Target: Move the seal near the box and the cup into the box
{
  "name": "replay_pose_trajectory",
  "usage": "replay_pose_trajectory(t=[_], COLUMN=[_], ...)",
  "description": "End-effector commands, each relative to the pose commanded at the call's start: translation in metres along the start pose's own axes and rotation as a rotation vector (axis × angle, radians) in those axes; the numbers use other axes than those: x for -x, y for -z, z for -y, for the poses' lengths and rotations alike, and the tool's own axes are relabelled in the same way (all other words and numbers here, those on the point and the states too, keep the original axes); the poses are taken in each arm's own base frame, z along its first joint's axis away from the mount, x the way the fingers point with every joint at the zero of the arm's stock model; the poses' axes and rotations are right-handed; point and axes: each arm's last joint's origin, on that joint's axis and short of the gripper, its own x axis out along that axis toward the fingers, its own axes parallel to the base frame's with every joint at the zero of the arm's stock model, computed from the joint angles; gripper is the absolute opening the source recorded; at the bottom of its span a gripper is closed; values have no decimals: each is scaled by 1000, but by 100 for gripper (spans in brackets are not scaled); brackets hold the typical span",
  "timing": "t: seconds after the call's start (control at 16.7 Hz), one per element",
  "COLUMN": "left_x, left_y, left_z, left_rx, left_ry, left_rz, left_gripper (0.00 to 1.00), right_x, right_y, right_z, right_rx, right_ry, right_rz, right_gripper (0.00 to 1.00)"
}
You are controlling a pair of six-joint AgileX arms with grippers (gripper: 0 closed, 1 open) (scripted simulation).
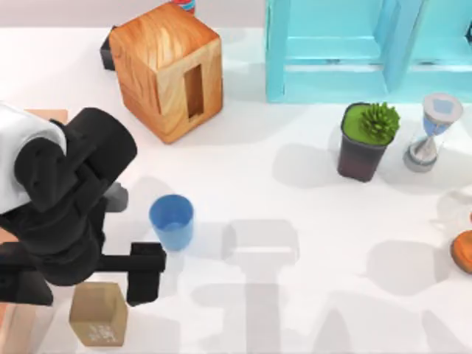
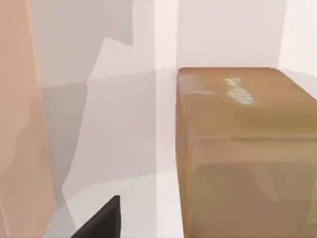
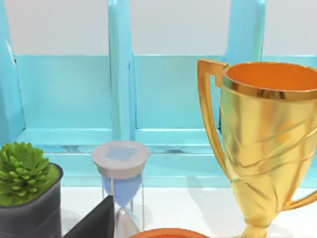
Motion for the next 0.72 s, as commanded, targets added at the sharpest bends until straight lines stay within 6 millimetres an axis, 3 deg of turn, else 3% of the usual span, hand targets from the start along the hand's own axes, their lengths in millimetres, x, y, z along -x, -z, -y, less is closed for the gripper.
replay_pose_trajectory(t=[0.18,0.72], left_x=[7,66], left_y=[-2,-5], left_z=[2,3], left_rx=[-1,0], left_ry=[-3,-5], left_rz=[-5,-9], left_gripper=[100,100], right_x=[0,0], right_y=[0,0], right_z=[0,0], right_rx=[0,0], right_ry=[0,0], right_rz=[0,0], right_gripper=[100,100])
